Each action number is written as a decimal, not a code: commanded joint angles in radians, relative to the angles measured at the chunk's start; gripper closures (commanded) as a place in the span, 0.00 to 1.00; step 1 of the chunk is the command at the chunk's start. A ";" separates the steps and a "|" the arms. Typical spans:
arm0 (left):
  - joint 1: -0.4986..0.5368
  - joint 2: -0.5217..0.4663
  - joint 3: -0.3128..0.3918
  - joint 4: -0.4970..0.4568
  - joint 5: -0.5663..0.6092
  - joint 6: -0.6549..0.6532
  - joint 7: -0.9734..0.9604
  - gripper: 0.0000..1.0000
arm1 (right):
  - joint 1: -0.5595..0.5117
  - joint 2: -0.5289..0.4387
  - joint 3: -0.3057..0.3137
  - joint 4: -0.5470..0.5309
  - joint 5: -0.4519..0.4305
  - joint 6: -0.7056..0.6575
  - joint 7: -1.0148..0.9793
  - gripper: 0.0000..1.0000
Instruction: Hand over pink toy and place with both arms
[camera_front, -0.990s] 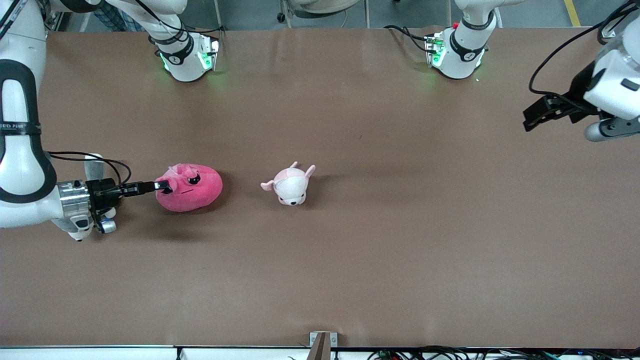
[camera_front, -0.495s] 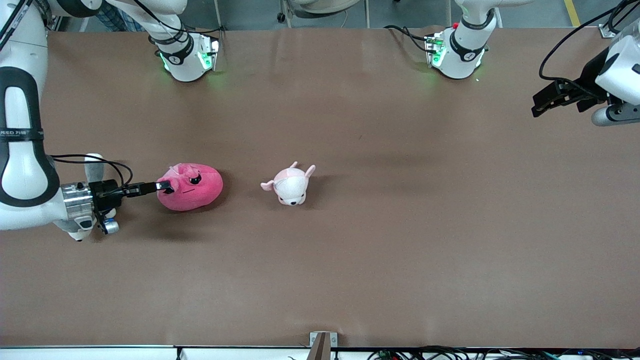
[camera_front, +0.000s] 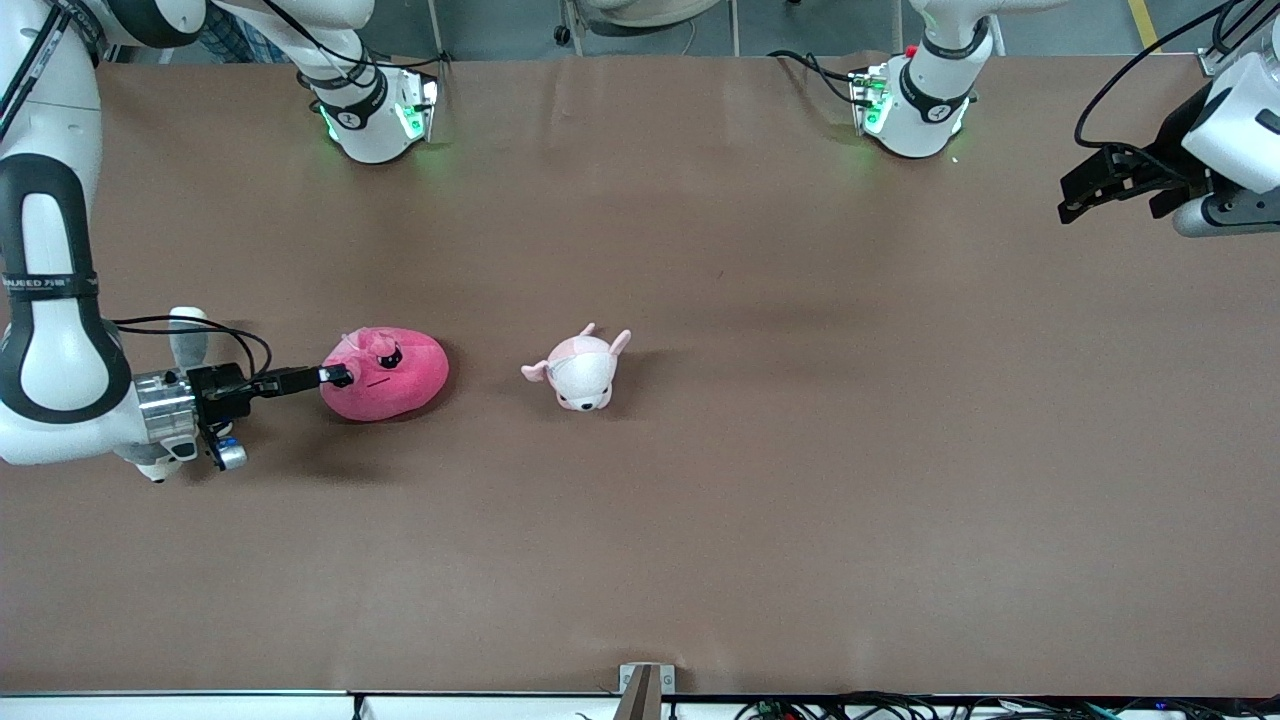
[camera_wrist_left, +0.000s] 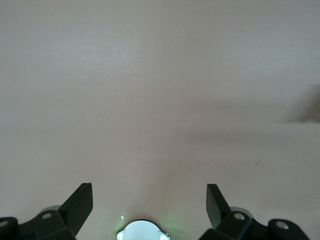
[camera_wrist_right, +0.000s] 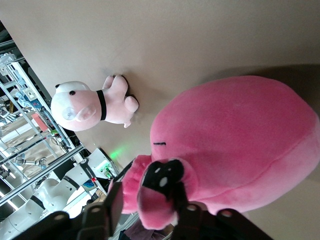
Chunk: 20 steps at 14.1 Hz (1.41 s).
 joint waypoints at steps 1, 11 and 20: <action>0.001 -0.038 0.013 -0.025 -0.010 0.003 0.038 0.00 | -0.020 -0.006 0.009 0.016 0.003 -0.013 0.000 0.00; 0.030 -0.067 0.002 -0.033 -0.003 -0.008 0.039 0.00 | -0.006 -0.177 0.011 0.142 -0.334 -0.017 0.116 0.00; 0.033 -0.084 -0.027 -0.045 -0.012 -0.002 0.027 0.00 | 0.019 -0.244 0.020 0.364 -0.664 -0.013 0.127 0.00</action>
